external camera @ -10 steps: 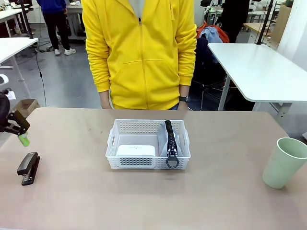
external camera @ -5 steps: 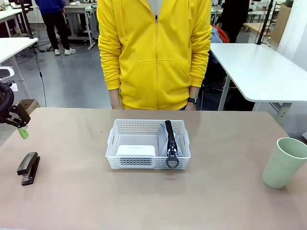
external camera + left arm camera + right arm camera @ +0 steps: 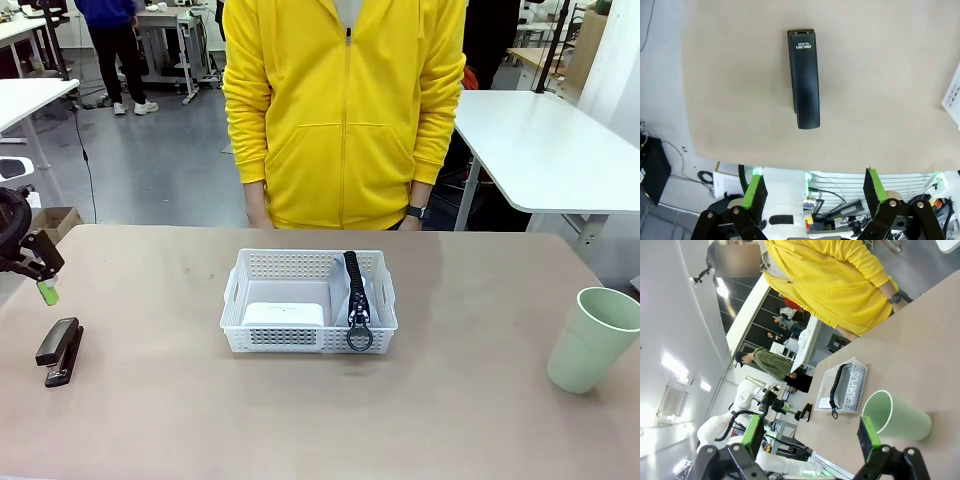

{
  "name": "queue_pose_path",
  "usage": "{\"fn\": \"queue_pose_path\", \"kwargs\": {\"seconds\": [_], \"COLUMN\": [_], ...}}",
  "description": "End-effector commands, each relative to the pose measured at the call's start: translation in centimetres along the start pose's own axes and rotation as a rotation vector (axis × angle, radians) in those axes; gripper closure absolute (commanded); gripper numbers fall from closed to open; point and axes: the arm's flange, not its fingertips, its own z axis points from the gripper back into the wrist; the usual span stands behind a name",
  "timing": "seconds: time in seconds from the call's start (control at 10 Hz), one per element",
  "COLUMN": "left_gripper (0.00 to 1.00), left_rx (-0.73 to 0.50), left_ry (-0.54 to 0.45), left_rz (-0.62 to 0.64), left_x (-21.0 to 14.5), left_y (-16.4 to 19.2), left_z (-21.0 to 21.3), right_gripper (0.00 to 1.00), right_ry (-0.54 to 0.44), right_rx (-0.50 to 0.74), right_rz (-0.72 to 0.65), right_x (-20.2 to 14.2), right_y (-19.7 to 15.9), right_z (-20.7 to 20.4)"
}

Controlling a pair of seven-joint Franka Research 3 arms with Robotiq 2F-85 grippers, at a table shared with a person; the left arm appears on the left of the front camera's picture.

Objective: Efficiently arrange items inside the basket to fit them all.
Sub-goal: Pick up the Stapler and place it inside the Organizing basket.

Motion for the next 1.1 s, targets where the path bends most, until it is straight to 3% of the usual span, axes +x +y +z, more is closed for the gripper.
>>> {"fn": "queue_pose_path", "kwargs": {"seconds": [0.0,0.4,1.0], "left_gripper": [0.0,0.0,0.0], "left_rx": [0.007,0.025,0.114], "left_ry": [-0.089,-0.156,-0.08], "left_rz": [0.022,0.021,0.026], "left_x": [0.2,1.2,4.7], "left_y": [-0.5,-1.4,-1.0], "left_z": [-1.4,-6.8,-12.2], "right_gripper": [0.0,0.0,0.0], "right_ry": [-0.015,-0.015,-0.015], "right_rx": [0.018,0.018,0.018], "right_rz": [0.027,0.027,0.027], "right_x": [0.2,0.2,0.2], "right_y": [0.1,0.1,0.1], "right_z": [0.0,0.0,0.0]}}
